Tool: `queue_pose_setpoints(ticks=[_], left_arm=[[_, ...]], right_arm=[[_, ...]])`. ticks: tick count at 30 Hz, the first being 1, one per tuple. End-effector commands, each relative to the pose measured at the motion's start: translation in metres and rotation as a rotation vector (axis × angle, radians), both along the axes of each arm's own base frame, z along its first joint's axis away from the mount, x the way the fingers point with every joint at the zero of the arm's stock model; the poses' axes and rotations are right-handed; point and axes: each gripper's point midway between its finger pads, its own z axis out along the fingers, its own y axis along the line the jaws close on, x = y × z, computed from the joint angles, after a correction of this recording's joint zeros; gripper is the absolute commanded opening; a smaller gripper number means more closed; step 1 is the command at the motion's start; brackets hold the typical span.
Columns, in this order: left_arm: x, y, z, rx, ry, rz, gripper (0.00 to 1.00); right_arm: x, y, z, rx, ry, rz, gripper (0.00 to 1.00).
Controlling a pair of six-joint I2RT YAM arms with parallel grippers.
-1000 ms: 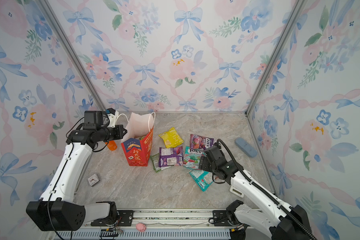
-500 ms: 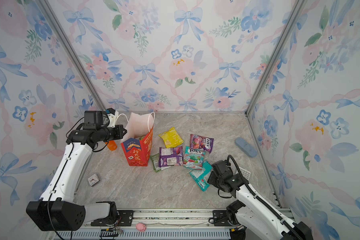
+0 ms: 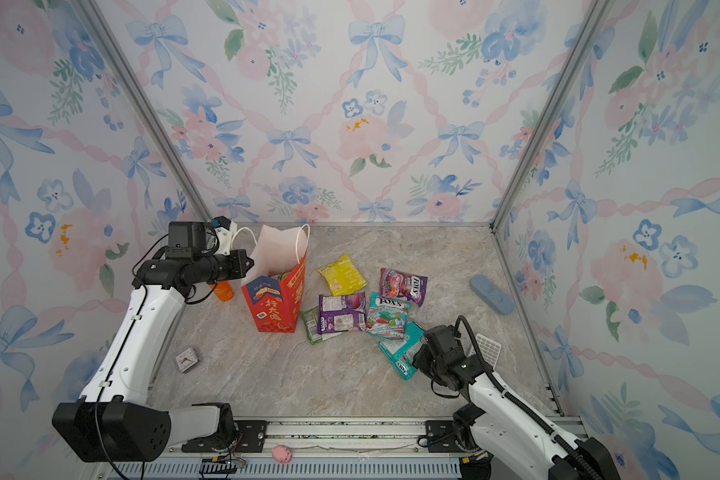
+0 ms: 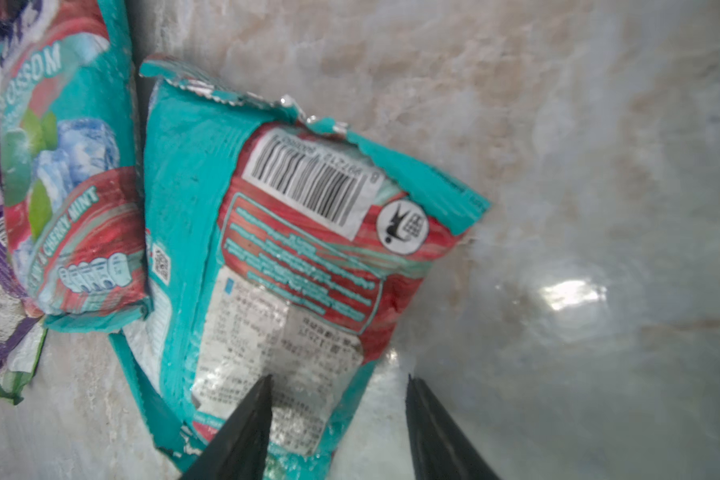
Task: Place the snacks into the paper bag
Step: 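Grasp the teal packet nearest the robot with the right gripper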
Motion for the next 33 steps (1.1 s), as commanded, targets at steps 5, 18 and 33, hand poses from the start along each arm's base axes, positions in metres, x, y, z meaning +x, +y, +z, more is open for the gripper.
queue_pose_setpoints(ticks=[5,18,33], left_arm=[[0.001,-0.001,-0.007,-0.004,0.019,-0.006,0.00],[0.001,-0.002,-0.007,-0.007,0.021,-0.008,0.00],[0.002,-0.002,-0.007,-0.006,0.019,-0.008,0.00]], right_arm=[[0.012,0.000,-0.002,0.036,-0.043,-0.046,0.35],[0.023,0.000,0.008,0.018,-0.075,-0.024,0.00],[0.047,0.001,0.082,-0.064,-0.212,0.067,0.00]])
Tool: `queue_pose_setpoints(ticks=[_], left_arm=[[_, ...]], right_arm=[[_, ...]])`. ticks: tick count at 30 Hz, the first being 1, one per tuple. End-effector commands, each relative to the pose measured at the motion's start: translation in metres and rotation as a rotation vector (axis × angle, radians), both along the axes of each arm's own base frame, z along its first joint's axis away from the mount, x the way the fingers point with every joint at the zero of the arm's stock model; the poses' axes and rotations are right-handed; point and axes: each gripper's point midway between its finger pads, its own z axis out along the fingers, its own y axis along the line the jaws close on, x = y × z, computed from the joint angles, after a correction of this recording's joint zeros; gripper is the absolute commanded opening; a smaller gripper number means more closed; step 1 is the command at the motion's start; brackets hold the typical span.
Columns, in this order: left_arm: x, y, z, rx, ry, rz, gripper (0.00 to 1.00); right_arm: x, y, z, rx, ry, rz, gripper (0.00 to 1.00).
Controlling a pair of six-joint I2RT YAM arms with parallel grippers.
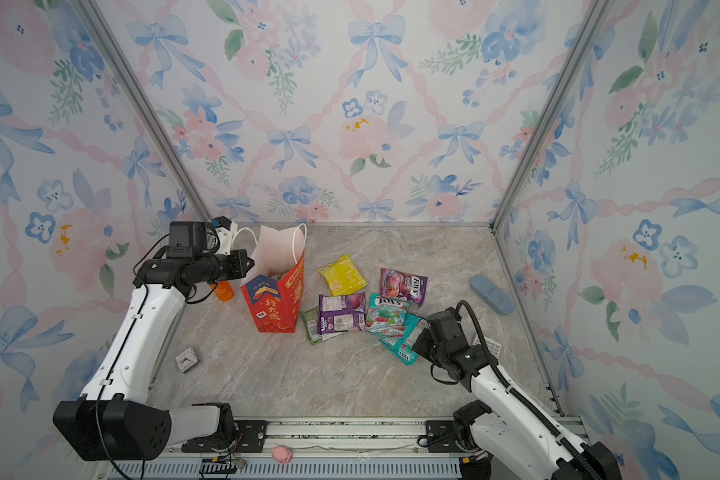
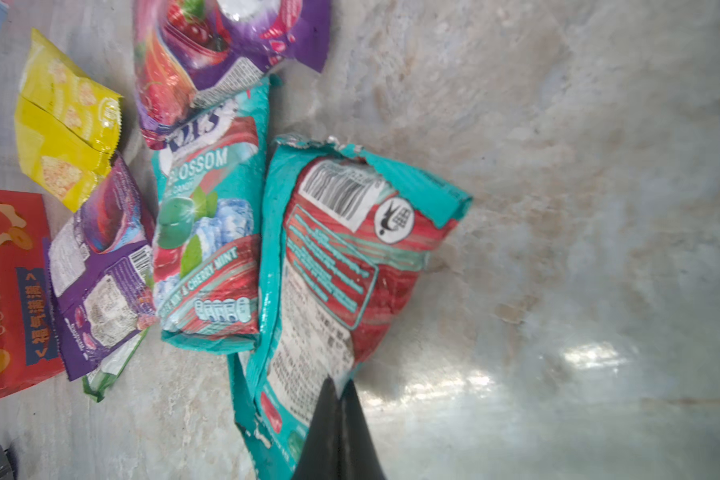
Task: Place the snacks into the paper bag
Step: 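Grasp the teal packet nearest the robot with the right gripper, then lift the teal packet with the right gripper toward the bag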
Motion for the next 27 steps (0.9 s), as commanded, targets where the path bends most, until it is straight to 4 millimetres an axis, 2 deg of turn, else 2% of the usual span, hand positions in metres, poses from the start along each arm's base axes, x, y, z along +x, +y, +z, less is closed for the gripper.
queue_pose_setpoints(ticks=[1,9,13,20,27], left_arm=[[0.001,-0.001,-0.006,-0.007,0.015,-0.007,0.00],[0.001,-0.002,-0.005,-0.010,0.015,-0.009,0.00],[0.001,-0.002,-0.003,-0.012,0.009,-0.010,0.00],[0.000,-0.003,-0.003,-0.012,0.007,-0.010,0.00],[0.000,-0.003,0.000,-0.015,0.002,-0.013,0.00]], right_arm=[[0.011,-0.003,0.031,-0.048,-0.069,0.024,0.00],[0.023,-0.004,0.089,-0.152,-0.170,0.094,0.00],[0.031,0.003,0.109,-0.191,-0.208,0.140,0.00],[0.047,0.035,0.128,-0.213,-0.257,0.252,0.00],[0.066,0.085,0.140,-0.181,-0.302,0.379,0.00]])
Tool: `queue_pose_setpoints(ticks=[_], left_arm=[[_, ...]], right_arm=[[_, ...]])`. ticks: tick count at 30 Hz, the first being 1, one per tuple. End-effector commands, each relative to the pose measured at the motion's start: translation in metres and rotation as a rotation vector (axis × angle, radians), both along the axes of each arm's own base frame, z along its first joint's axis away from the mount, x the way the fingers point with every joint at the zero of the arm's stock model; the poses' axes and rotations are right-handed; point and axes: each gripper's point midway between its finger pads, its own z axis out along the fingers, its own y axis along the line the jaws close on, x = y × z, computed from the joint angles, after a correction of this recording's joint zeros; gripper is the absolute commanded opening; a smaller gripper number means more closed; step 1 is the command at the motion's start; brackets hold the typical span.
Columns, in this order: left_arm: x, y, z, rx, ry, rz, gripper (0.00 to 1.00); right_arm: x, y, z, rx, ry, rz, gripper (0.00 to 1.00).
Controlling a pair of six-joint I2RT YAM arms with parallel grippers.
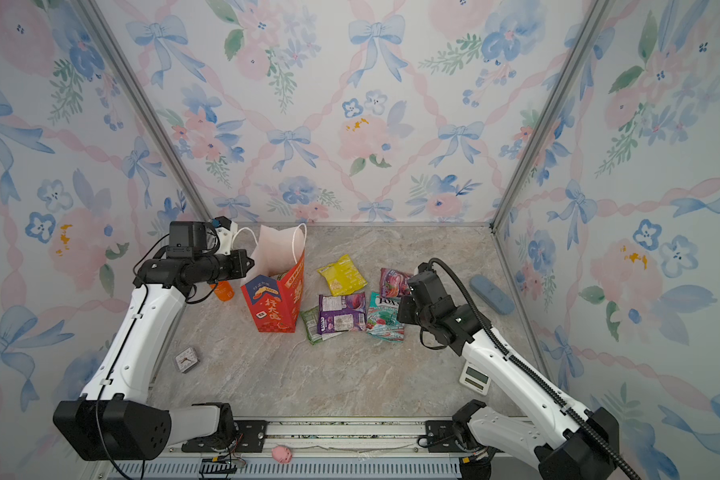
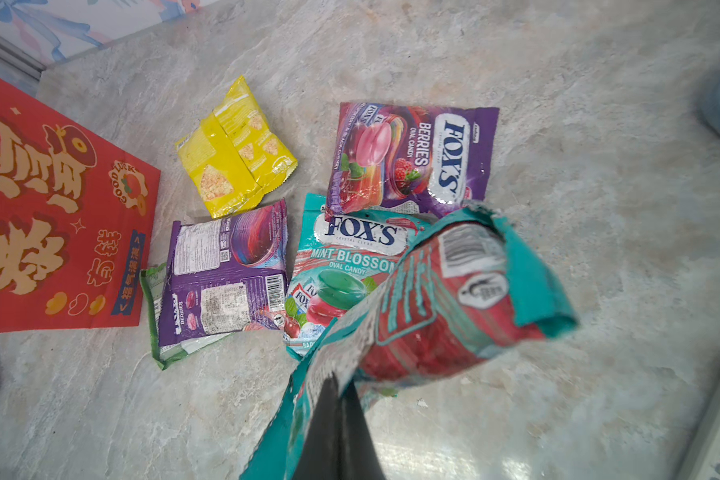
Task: Place the snacks into the paper bag
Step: 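Lift the teal packet with the right gripper toward the bag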
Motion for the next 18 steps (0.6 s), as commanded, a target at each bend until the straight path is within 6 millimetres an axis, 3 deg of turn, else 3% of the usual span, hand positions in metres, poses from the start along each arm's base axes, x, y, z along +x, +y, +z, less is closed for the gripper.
queue_pose_setpoints(ticks=[1,9,18], left_arm=[[0.000,-0.003,0.000,-0.014,0.001,-0.011,0.00],[-0.001,-0.004,0.000,-0.020,0.001,-0.015,0.00],[-0.001,-0.003,0.000,-0.019,0.001,-0.012,0.00]], right_arm=[[0.017,0.032,0.032,0.034,-0.099,0.094,0.00],[0.034,0.074,0.047,0.054,-0.130,0.203,0.00],[0.053,0.110,0.011,0.055,-0.085,0.316,0.00]])
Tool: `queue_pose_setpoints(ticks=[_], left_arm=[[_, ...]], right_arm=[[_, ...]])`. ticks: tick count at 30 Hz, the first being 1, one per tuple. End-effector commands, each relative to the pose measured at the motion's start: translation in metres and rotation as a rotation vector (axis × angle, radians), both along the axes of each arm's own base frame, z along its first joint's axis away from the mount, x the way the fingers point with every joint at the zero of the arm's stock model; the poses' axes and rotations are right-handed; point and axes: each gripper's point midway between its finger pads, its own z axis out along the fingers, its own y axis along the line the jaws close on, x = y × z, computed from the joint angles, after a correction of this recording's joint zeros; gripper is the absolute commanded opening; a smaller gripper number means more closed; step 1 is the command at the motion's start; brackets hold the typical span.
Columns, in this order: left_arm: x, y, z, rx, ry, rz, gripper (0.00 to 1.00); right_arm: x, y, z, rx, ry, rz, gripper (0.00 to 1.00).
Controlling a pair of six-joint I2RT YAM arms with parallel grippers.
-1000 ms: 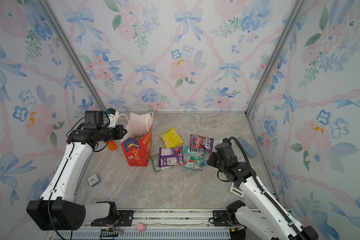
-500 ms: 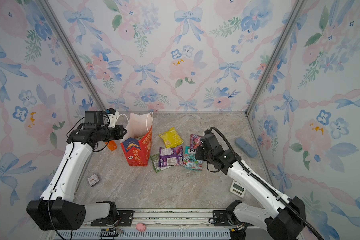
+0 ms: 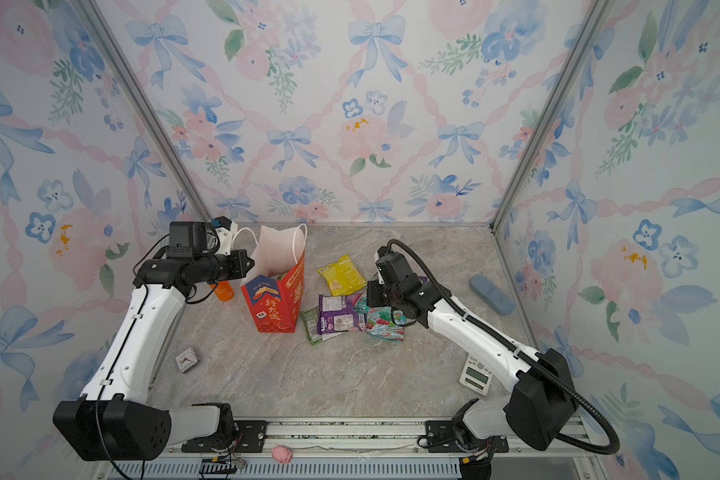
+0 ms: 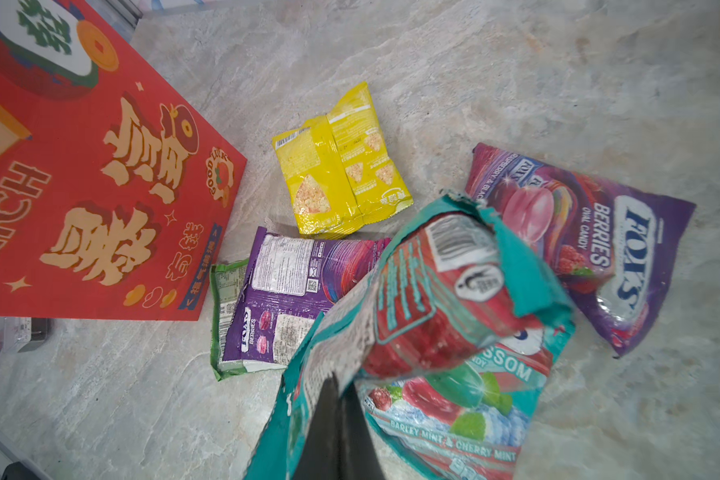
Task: Place the snacks into the paper bag
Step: 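Lift the teal packet with the right gripper toward the bag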
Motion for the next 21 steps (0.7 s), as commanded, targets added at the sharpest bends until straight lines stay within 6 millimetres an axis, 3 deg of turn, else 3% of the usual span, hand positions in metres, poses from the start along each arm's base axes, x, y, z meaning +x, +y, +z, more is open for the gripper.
queue_pose_setpoints(ticks=[1,6,15,21], left_arm=[[-0.001,-0.003,-0.001,-0.016,0.003,-0.010,0.00],[-0.002,-0.003,-0.001,-0.019,0.003,-0.008,0.00],[0.001,-0.003,0.000,-0.015,0.003,-0.010,0.00],[0.002,-0.003,-0.003,-0.017,0.011,-0.011,0.00]], right_arm=[[0.010,0.024,0.010,0.043,-0.055,0.083,0.00],[0.009,0.022,-0.017,0.020,-0.006,0.094,0.00],[0.000,-0.010,-0.063,0.108,0.098,-0.034,0.01],[-0.004,-0.022,-0.068,0.150,0.116,-0.092,0.18]])
